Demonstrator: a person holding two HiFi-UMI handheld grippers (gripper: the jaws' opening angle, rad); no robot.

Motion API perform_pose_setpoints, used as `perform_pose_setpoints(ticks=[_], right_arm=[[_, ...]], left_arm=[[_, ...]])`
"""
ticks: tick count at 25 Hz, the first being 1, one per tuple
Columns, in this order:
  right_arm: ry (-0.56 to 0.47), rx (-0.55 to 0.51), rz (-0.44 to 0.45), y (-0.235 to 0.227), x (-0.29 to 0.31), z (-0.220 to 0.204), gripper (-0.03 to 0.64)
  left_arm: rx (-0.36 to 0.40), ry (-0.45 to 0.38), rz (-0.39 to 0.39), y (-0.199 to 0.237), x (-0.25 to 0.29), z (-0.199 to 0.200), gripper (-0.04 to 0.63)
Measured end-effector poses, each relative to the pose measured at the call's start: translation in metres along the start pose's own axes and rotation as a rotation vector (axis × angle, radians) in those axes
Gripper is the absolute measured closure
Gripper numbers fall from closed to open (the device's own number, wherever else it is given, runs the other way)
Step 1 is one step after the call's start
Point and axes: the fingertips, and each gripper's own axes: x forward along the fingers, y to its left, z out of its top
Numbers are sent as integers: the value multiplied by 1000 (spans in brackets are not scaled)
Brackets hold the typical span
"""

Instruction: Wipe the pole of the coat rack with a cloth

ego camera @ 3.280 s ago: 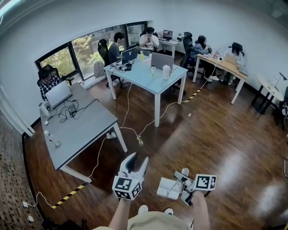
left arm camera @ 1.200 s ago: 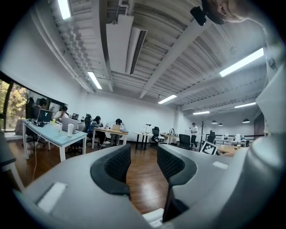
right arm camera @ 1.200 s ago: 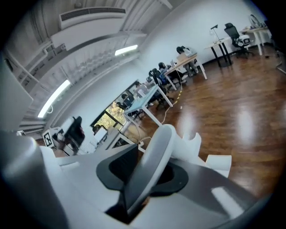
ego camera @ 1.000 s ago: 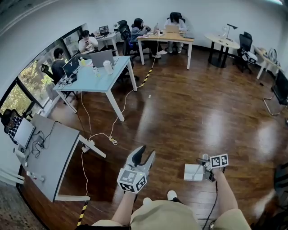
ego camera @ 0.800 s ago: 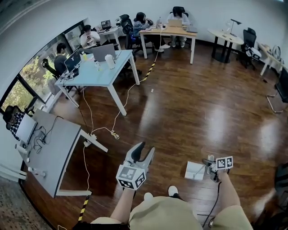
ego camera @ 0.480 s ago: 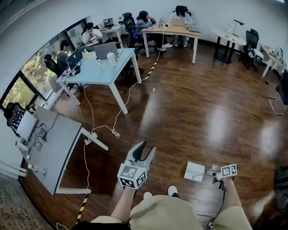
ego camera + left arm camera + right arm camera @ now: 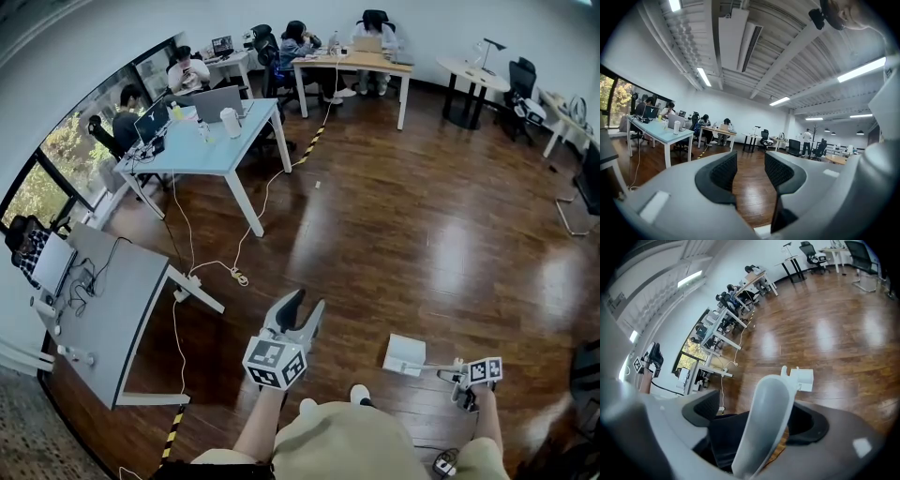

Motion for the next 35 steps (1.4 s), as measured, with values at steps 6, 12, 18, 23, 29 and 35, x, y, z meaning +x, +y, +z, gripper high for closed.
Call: perform_pose_setpoints(ticks=[6, 12, 18, 23, 29, 35], right_arm=[[-16, -60, -112, 17, 1, -18, 175], [-343, 9, -133, 38, -37, 36, 164], [-677, -233, 50, 165, -78, 131, 164], [-1043, -553, 158, 325, -119, 184, 164], [-1145, -831, 204, 460, -112, 195, 164], [-1123, -890, 243, 504, -85, 191, 178]], left_arm=[[-22, -16, -6, 0, 0, 4, 433], [-40, -19, 4, 5, -6, 1, 433], [-33, -34, 10, 4, -13, 4, 433], [-1, -85, 70, 12, -29, 22, 433], [29, -174, 157, 30, -60, 49, 433], [66, -224, 257, 48, -86, 61, 433]])
